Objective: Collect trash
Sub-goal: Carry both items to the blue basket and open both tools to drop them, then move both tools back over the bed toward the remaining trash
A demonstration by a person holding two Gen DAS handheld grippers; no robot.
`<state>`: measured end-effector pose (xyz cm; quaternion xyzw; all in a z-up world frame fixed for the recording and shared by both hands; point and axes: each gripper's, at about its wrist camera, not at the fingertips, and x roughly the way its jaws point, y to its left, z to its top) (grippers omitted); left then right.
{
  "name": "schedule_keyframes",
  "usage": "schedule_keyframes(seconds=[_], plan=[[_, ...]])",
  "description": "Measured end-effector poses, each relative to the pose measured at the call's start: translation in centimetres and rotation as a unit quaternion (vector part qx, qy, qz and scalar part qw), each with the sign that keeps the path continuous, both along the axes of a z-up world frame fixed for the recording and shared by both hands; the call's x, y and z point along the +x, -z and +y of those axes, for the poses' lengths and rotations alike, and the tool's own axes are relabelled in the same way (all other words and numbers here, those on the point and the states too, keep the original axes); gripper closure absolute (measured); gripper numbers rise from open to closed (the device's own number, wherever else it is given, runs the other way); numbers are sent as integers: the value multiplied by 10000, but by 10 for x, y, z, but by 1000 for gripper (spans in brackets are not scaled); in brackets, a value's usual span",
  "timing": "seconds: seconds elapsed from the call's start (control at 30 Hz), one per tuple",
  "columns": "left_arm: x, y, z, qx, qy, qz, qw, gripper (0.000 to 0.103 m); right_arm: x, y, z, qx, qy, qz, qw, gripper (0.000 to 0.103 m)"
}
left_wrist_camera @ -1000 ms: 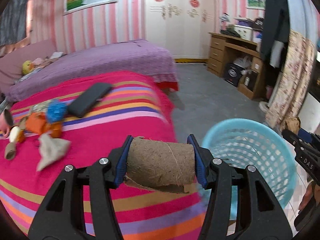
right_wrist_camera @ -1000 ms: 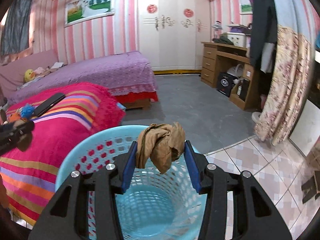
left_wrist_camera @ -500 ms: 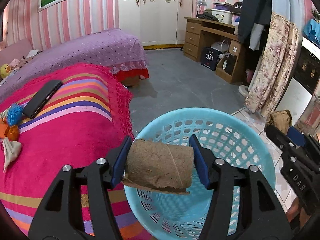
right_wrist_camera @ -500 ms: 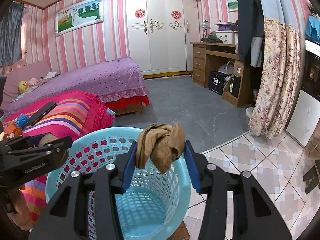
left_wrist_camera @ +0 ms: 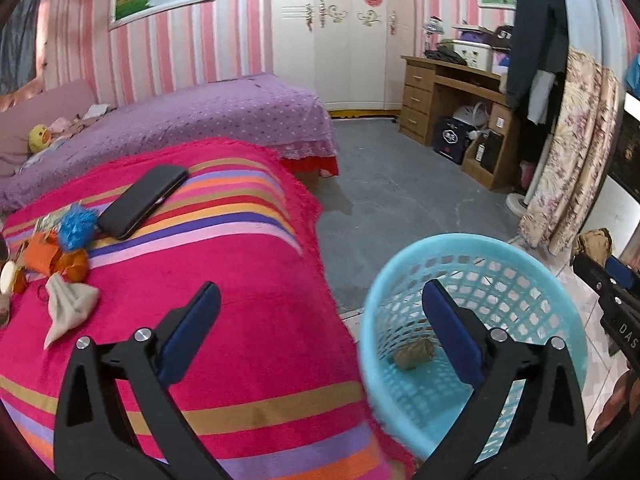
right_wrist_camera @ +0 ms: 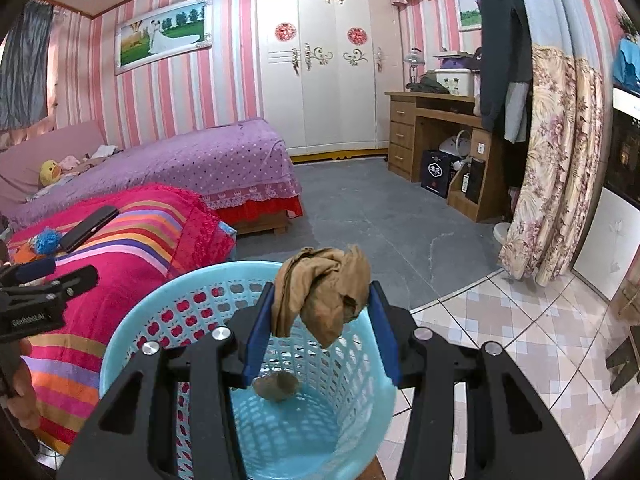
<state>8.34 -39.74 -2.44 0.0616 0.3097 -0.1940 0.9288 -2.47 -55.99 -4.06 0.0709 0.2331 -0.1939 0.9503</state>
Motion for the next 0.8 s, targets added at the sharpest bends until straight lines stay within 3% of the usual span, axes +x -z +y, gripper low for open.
schedule_keyframes(seconds=[0.13, 0.17, 0.2, 0.27, 0.33, 0.4, 0.5, 0.8], plan=[[6, -1, 18, -51, -134, 22, 9999, 6, 12, 2, 10, -56, -126, 112, 9998, 55], [6, -2, 22, -41, -169, -9, 9998, 6, 15, 2, 12, -85, -125, 146, 9998, 51], [6, -2, 26, -32, -189, -31, 9998, 6, 17, 2, 13, -116, -100, 173, 9997, 37], [7, -4, 36, -4, -239, -65, 9997, 6, 21, 3, 17, -153, -4, 236, 9996, 24], [7, -5, 43, -7, -255, -78, 9996, 6, 24, 3, 20, -181, 77, 304, 9993, 22], [7, -7, 51, -21, -279, -93, 9996, 6, 25, 1, 22, -222, 189, 319, 9991, 12], [6, -10, 65, -9, -358, -138, 9993, 6, 27, -5, 26, -181, 420, 248, 9986, 4], [1, -26, 127, -11, -603, -328, 9976, 6, 48, -19, 65, 15, 196, 171, 9997, 5]])
